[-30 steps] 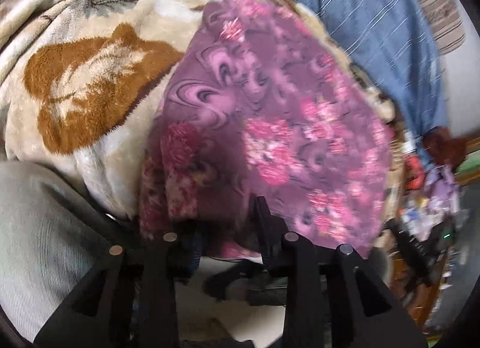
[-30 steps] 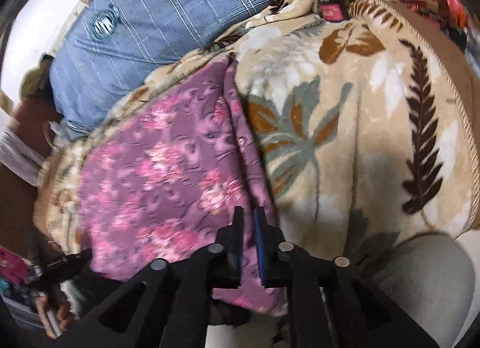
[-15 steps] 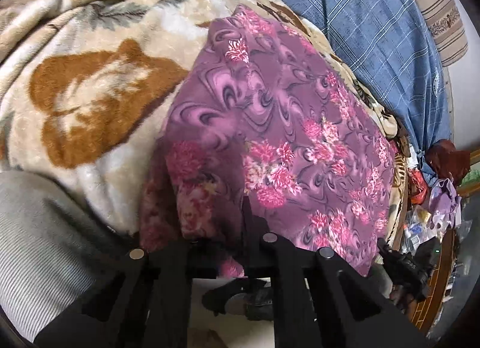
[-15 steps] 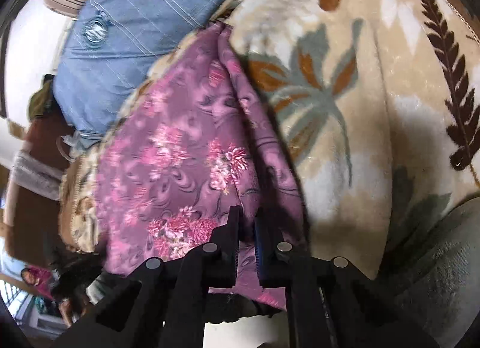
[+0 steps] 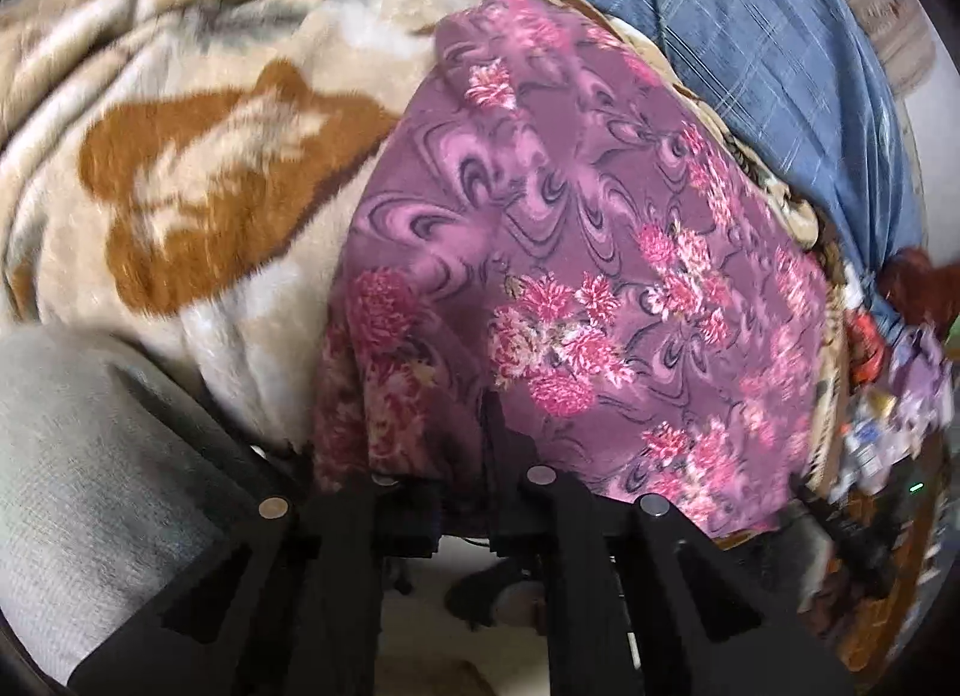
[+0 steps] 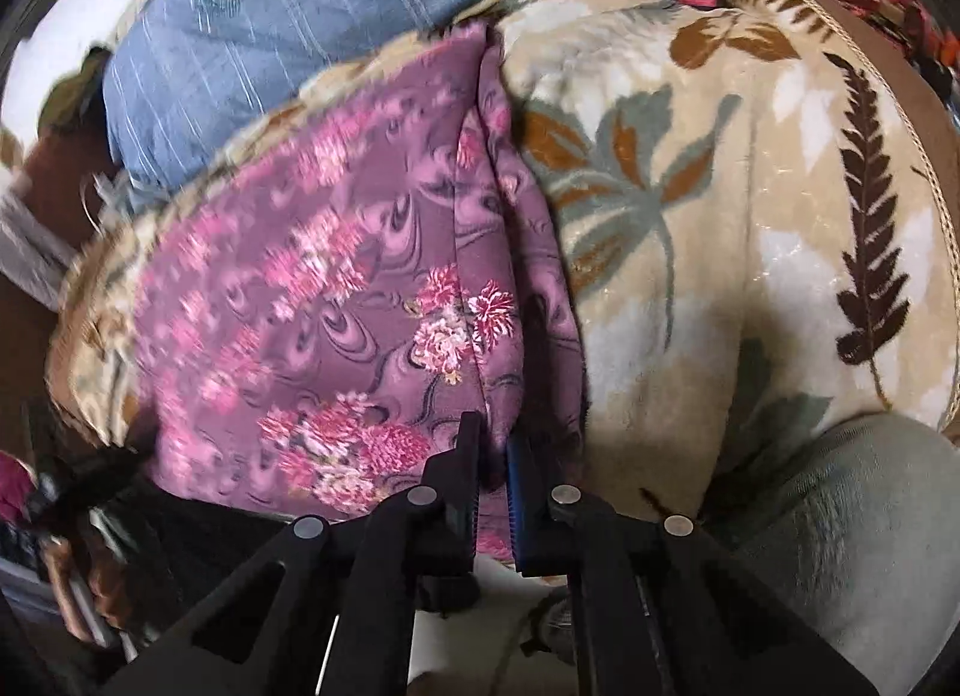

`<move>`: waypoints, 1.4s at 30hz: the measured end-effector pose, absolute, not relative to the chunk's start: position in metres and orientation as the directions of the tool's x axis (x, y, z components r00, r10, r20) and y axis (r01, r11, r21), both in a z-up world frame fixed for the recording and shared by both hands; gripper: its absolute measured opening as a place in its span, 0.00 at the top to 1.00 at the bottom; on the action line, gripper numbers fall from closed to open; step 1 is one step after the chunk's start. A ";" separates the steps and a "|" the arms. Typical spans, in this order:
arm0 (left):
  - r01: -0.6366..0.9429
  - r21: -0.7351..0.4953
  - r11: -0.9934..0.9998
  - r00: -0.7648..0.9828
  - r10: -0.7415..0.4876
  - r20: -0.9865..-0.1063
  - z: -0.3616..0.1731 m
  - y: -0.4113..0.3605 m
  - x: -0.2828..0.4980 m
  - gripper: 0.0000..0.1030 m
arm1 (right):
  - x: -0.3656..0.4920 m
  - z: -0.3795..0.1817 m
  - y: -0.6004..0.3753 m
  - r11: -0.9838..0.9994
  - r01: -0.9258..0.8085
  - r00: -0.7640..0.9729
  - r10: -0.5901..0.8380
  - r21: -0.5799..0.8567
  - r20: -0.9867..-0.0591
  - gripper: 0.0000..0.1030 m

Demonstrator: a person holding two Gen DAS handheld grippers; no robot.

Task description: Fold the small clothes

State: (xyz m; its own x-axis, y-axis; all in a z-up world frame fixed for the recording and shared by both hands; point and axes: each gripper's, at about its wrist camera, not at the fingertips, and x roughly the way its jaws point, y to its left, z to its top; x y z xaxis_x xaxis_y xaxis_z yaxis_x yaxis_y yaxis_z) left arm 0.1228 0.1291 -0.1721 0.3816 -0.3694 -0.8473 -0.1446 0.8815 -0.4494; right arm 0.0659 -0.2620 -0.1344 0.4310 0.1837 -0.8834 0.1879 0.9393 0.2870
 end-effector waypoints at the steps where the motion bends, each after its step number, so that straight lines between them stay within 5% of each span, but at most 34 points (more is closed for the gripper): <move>1: -0.138 -0.453 0.881 0.396 -0.370 -0.840 -0.166 0.130 0.121 0.93 | 0.067 -0.135 -0.262 0.936 0.192 0.425 0.191 0.294 -0.885 0.93; 7: -0.092 -0.399 0.912 0.452 -0.319 -0.833 -0.139 0.126 0.108 0.93 | 0.048 -0.096 -0.252 0.959 0.135 0.485 0.154 0.248 -0.861 0.94; 12: -0.094 -0.347 0.933 0.323 -0.301 -0.897 -0.178 0.114 0.124 0.93 | 0.067 -0.134 -0.250 0.970 0.171 0.404 0.092 0.174 -0.910 0.92; 15: -0.076 -0.354 0.932 0.362 -0.305 -0.881 -0.164 0.117 0.118 0.87 | 0.066 -0.137 -0.245 0.959 0.208 0.367 0.107 0.193 -0.924 0.86; 17: -0.037 -0.317 0.948 0.408 -0.276 -0.871 -0.151 0.118 0.111 0.72 | 0.060 -0.124 -0.240 0.965 0.203 0.392 0.074 0.165 -0.917 0.79; 19: -0.026 -0.330 0.944 0.423 -0.289 -0.859 -0.145 0.122 0.107 0.71 | 0.054 -0.109 -0.235 0.969 0.196 0.419 0.053 0.147 -0.907 0.64; 29: -0.005 -0.373 0.928 0.496 -0.322 -0.807 -0.116 0.127 0.094 0.60 | 0.048 -0.053 -0.199 0.988 0.116 0.525 0.026 0.102 -0.851 0.50; 32: 0.006 -0.349 0.937 0.513 -0.302 -0.803 -0.114 0.121 0.088 0.48 | 0.045 -0.043 -0.189 0.991 0.099 0.548 0.019 0.088 -0.836 0.45; 42: -0.042 -0.369 0.928 0.466 -0.309 -0.829 -0.134 0.128 0.073 0.48 | 0.035 -0.069 -0.213 0.977 0.190 0.474 -0.005 0.097 -0.881 0.40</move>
